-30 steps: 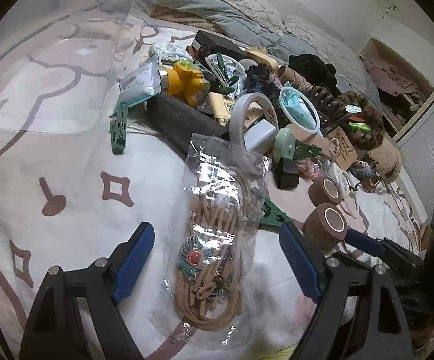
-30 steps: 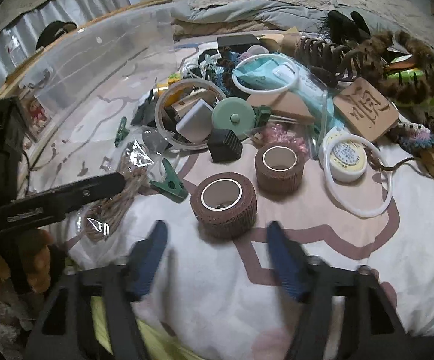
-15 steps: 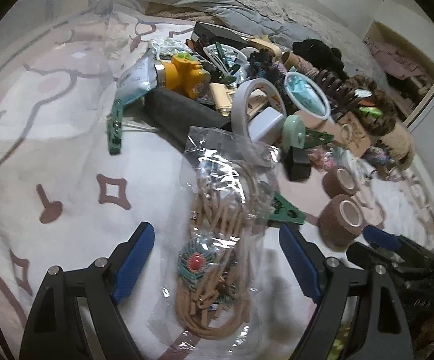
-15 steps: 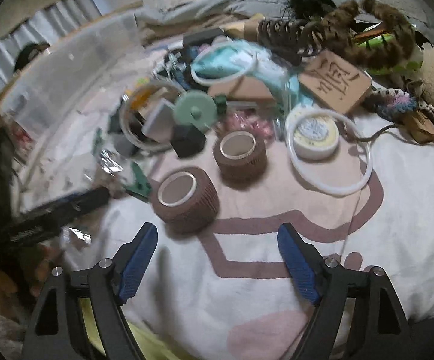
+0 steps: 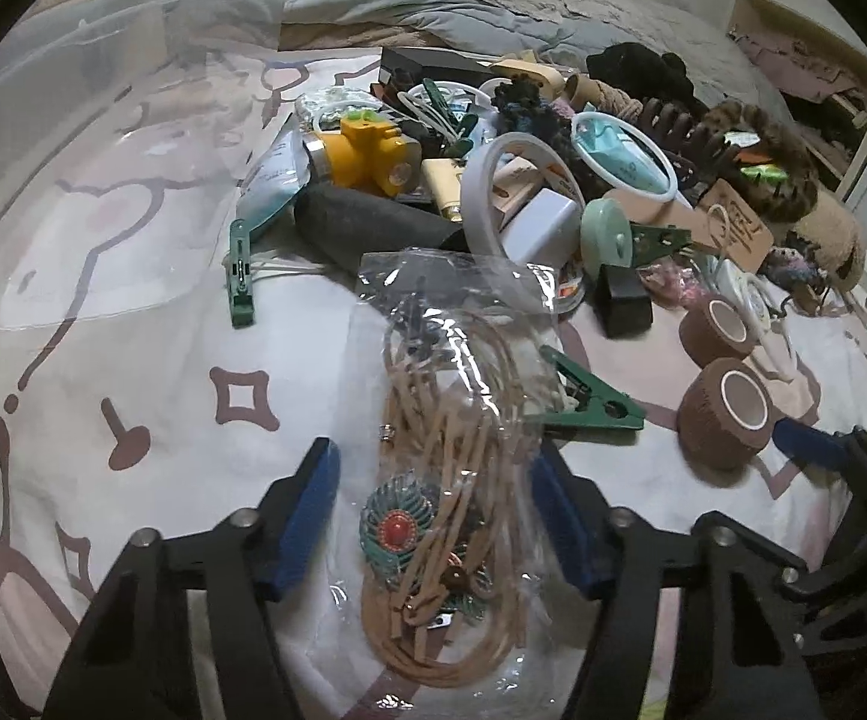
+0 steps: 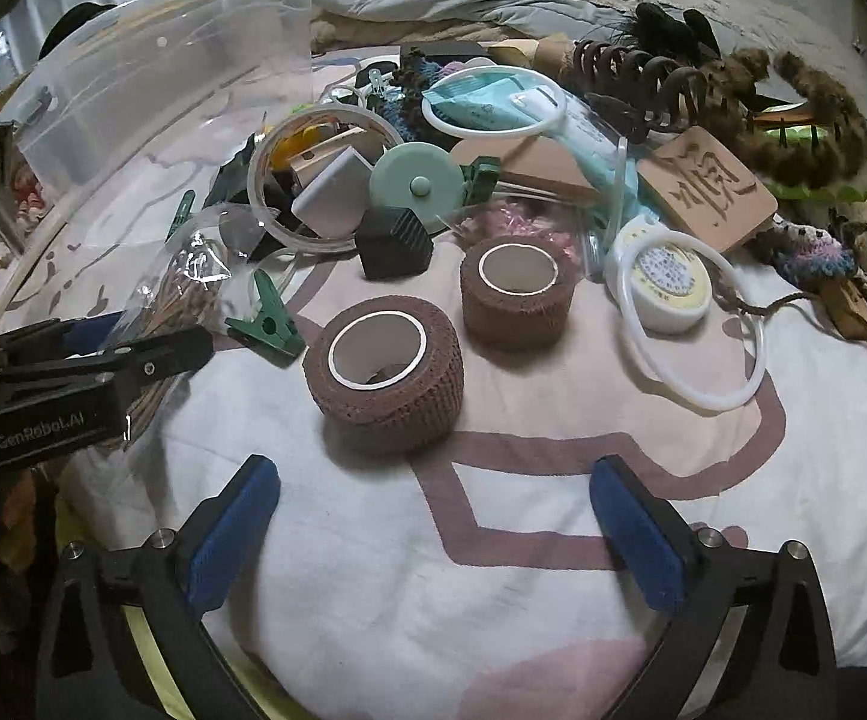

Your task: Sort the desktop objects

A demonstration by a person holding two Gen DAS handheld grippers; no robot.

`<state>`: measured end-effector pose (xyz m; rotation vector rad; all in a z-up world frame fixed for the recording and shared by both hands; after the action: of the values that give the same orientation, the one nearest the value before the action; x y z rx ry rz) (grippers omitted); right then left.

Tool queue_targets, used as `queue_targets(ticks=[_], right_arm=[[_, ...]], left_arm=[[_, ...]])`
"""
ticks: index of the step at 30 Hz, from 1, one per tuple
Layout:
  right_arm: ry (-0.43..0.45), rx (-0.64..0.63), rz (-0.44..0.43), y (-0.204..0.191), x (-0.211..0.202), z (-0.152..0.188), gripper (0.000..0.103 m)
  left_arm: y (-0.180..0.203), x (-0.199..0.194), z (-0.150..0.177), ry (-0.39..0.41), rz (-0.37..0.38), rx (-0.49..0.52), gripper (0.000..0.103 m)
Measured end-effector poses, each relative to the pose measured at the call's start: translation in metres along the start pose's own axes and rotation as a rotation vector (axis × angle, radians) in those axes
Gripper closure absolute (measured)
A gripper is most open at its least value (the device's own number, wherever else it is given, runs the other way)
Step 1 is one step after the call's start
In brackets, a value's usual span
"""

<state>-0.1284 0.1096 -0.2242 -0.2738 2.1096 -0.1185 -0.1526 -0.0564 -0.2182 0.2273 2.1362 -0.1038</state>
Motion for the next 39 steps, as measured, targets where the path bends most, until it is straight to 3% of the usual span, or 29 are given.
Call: queue_targets(ticks=[5, 14, 19, 22, 26, 37, 39], right_arm=[[0.007, -0.054, 0.057, -0.007, 0.005, 0.003, 0.000], [-0.003, -0.030, 0.024, -0.001, 0.008, 0.002, 0.000], [0.053, 0.037, -0.015, 0.006, -0.002, -0.001, 0.000], [0.083, 0.070, -0.042, 0.012, -0.008, -0.005, 0.019], [0.105, 0.086, -0.098, 0.012, -0.013, -0.008, 0.035], [0.114, 0.062, -0.150, -0.005, -0.004, -0.022, 0.039], [0.109, 0.050, -0.136, -0.006, -0.003, -0.021, 0.049]], left_arm=[[-0.001, -0.002, -0.001, 0.002, 0.012, -0.011, 0.049], [0.003, -0.001, 0.000, -0.005, 0.000, 0.005, 0.054], [0.003, 0.000, 0.001, -0.005, 0.001, 0.005, 0.054], [0.003, 0.000, 0.001, -0.005, 0.001, 0.004, 0.054], [0.003, 0.000, 0.001, -0.005, 0.002, 0.004, 0.054], [0.004, 0.000, 0.001, -0.005, 0.008, -0.005, 0.054], [0.004, 0.000, 0.001, -0.005, 0.009, -0.006, 0.054]])
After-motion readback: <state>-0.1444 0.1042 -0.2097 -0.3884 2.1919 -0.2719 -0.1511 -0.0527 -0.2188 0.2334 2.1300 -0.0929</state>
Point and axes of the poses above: each gripper's, at about its wrist camera, not at the fingertips, and x roughly the way its jaws point, y to its right, z to its underside, the point moved 3 cm from there along x, roughly the way its jaws point, and after that the axes turned 7 degrees about x, right-handed, at the moved point
